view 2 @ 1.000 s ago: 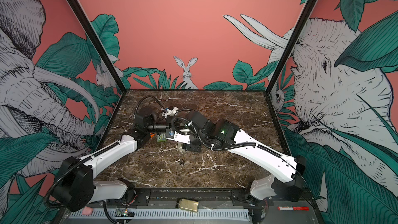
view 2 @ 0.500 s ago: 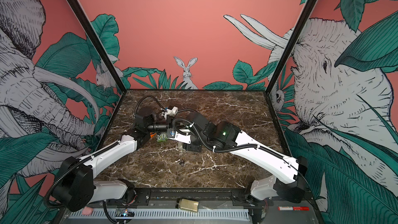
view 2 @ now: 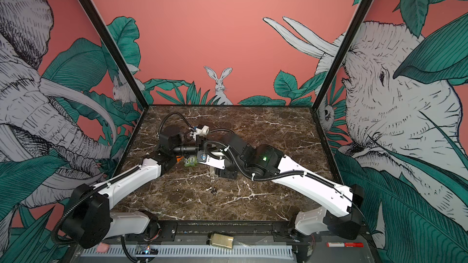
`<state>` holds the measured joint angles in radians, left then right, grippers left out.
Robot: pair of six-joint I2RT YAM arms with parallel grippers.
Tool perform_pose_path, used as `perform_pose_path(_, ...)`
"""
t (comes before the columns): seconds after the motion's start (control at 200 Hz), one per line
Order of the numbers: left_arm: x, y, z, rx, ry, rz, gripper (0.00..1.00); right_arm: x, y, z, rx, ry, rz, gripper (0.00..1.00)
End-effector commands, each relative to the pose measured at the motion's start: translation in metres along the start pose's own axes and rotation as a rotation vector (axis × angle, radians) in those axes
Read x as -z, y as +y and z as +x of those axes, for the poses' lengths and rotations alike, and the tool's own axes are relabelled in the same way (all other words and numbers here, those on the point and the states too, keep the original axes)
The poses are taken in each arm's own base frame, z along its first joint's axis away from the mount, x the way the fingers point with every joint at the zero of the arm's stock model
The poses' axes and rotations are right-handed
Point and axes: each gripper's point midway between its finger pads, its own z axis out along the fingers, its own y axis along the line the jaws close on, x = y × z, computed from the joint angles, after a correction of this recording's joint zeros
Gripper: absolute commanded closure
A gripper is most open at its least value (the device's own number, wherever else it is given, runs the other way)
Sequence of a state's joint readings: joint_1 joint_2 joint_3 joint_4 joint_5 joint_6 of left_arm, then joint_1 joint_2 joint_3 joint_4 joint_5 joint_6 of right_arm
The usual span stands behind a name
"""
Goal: Load the batteries into the remote control
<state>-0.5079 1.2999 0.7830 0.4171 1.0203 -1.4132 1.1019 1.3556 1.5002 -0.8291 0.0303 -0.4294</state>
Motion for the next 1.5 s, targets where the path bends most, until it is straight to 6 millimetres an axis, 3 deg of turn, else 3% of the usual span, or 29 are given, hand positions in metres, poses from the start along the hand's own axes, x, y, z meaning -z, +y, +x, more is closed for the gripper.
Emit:
perform_pose_path(0.0, 0.0, -0.015, 0.024, -0.038, 0.111, 0.036, 1.0, 0.008, -0.033, -0.004, -0.025, -0.018, 0.16, 0.53)
perform_pose_path(0.44, 0.001, -0.015, 0.024, -0.038, 0.11, 0.034, 1.0, 0.014, -0.032, -0.007, -0.034, -0.05, 0.158, 0.54)
perform_pose_path(0.78, 0.001, -0.017, 0.025, -0.043, 0.118, 0.04, 1.0, 0.025, 0.014, -0.039, -0.13, -0.211, -0.133, 0.49)
perform_pose_path(1.495, 0.002, -0.027, 0.028, -0.062, 0.126, 0.064, 1.0, 0.02, 0.023, -0.023, -0.103, -0.176, -0.14, 0.49)
